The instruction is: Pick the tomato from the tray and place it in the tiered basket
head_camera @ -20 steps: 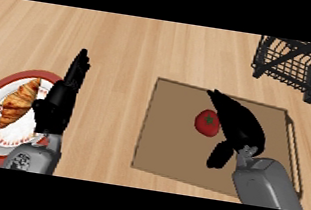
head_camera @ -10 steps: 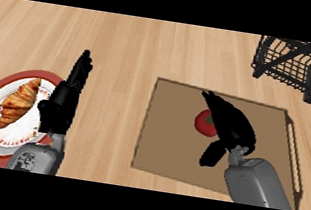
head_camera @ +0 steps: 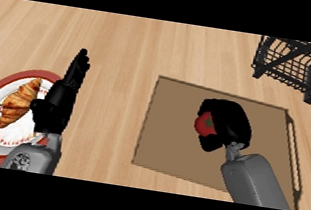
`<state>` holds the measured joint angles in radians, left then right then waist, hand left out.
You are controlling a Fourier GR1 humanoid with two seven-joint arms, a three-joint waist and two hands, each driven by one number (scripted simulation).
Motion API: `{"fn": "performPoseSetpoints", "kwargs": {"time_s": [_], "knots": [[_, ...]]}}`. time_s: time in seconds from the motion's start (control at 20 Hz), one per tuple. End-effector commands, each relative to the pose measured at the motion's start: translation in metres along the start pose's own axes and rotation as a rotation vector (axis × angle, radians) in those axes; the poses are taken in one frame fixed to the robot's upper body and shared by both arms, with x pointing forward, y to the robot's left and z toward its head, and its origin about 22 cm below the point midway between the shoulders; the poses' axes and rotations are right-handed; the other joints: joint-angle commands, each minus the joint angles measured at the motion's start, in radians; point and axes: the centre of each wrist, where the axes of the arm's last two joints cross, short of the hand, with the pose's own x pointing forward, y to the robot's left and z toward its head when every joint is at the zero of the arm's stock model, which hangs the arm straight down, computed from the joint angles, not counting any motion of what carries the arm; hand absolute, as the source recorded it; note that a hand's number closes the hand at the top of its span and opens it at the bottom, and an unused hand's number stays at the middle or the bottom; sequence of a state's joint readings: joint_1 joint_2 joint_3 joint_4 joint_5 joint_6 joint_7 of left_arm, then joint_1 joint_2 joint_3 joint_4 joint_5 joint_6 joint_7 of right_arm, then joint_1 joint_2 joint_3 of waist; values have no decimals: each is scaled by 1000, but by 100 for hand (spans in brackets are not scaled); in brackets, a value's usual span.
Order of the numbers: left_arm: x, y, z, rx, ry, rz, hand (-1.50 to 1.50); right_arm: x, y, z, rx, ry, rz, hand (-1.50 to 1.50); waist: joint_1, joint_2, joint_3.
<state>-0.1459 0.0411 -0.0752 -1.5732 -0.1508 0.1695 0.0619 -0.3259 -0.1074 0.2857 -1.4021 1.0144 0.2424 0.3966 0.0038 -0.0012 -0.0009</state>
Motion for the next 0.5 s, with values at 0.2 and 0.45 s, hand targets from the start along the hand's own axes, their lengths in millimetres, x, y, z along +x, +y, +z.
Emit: {"fn": "performPoseSetpoints", "kwargs": {"time_s": [0.2, 0.45], "knots": [[-1, 0, 1, -26, 1, -6, 0, -10, -7, -39, 76, 368, 181, 150, 19, 7, 0], [9, -3, -4, -26, -9, 4, 0, -10, -19, -71, 119, 609, 219, 150, 30, 11, 1]]}}
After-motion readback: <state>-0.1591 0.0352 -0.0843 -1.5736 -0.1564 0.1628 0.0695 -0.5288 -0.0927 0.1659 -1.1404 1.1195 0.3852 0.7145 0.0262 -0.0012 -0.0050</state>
